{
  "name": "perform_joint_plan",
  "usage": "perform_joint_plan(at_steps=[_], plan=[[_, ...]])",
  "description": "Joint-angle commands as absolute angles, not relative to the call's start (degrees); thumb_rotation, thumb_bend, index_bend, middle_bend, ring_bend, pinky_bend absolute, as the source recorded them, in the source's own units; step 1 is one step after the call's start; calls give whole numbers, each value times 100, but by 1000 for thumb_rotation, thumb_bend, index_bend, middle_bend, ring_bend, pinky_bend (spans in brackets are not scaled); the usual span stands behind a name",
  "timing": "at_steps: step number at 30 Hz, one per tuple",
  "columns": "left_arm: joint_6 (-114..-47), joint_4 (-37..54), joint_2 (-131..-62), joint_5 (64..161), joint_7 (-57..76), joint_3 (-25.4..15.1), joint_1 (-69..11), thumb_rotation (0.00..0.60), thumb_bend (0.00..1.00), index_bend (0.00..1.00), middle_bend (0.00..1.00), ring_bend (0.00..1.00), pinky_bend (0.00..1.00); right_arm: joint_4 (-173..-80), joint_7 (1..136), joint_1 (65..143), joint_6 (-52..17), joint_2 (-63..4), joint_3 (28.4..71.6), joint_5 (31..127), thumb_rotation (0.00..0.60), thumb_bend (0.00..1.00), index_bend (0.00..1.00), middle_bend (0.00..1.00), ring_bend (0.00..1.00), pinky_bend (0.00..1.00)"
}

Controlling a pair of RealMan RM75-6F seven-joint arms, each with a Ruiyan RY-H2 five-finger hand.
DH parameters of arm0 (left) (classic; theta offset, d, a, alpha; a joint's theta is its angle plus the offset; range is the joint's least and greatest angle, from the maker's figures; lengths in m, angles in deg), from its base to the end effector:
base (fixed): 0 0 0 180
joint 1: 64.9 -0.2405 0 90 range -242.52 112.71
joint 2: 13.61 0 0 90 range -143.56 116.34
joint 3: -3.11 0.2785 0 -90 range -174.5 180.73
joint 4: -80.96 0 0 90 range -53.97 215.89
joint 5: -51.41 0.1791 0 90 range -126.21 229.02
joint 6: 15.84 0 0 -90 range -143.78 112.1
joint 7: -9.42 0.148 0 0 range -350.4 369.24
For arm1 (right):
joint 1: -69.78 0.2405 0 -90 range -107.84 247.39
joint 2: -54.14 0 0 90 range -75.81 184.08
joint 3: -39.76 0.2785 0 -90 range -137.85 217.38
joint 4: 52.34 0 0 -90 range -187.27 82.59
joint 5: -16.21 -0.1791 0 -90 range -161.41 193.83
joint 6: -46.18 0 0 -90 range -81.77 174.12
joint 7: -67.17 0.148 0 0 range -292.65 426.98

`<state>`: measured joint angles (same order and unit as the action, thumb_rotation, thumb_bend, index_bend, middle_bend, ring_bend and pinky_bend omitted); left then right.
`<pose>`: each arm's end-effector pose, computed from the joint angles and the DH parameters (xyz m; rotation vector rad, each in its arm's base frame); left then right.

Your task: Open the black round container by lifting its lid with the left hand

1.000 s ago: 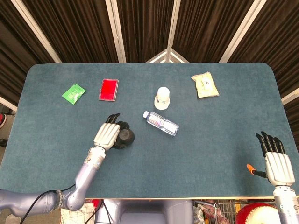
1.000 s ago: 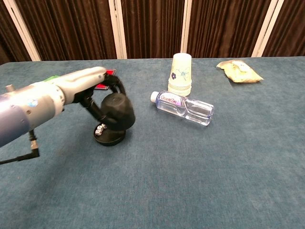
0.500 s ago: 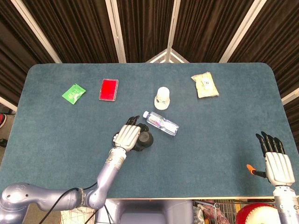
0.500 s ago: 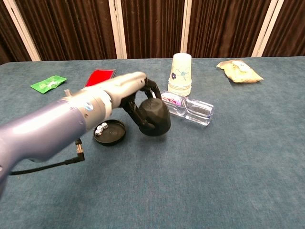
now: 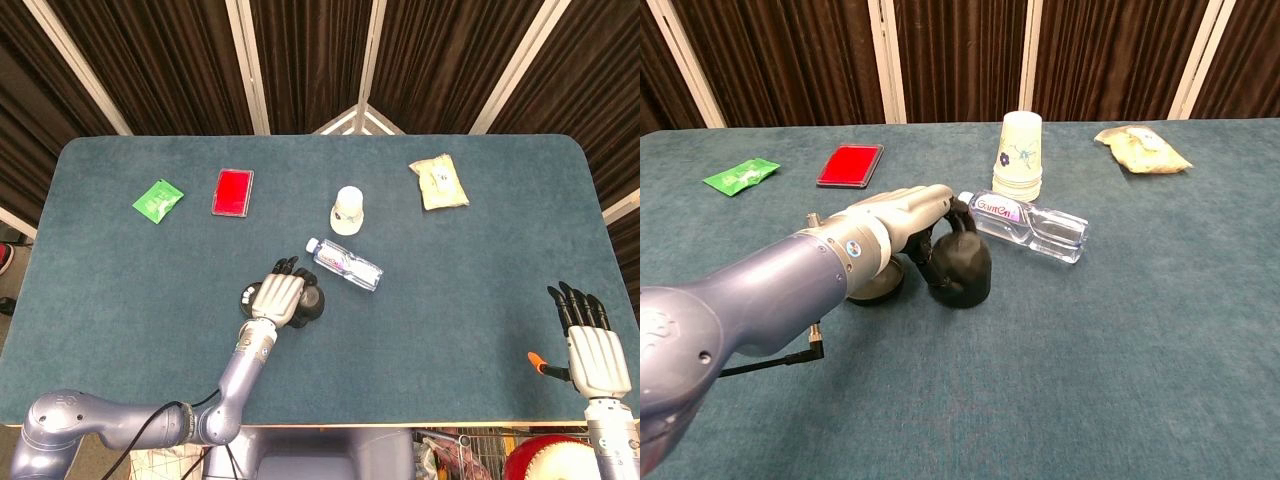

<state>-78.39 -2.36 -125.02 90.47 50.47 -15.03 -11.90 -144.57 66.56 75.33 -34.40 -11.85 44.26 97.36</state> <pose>-0.0648 0.3377 -0.0915 -1.8144 -1.1624 -0.8970 -0.3288 -0.1925 0.1843 1.3409 -0.9887 0.8642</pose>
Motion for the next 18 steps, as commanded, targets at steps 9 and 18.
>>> perform_joint_plan(at_steps=[9, 18], plan=[[-8327, -1766, -11564, 9539, 5088, -1546, -1404, 600, 299, 64, 13, 0, 0, -14457, 6656, 7533, -3440, -1185, 4426, 9737, 600, 185, 82, 0, 1, 36], [-11542, -3656, -9855, 11702, 6341, 671, -3252, 600, 307, 136, 75, 0, 0, -14457, 6656, 7533, -3440, -1185, 4426, 9737, 600, 185, 82, 0, 1, 36]])
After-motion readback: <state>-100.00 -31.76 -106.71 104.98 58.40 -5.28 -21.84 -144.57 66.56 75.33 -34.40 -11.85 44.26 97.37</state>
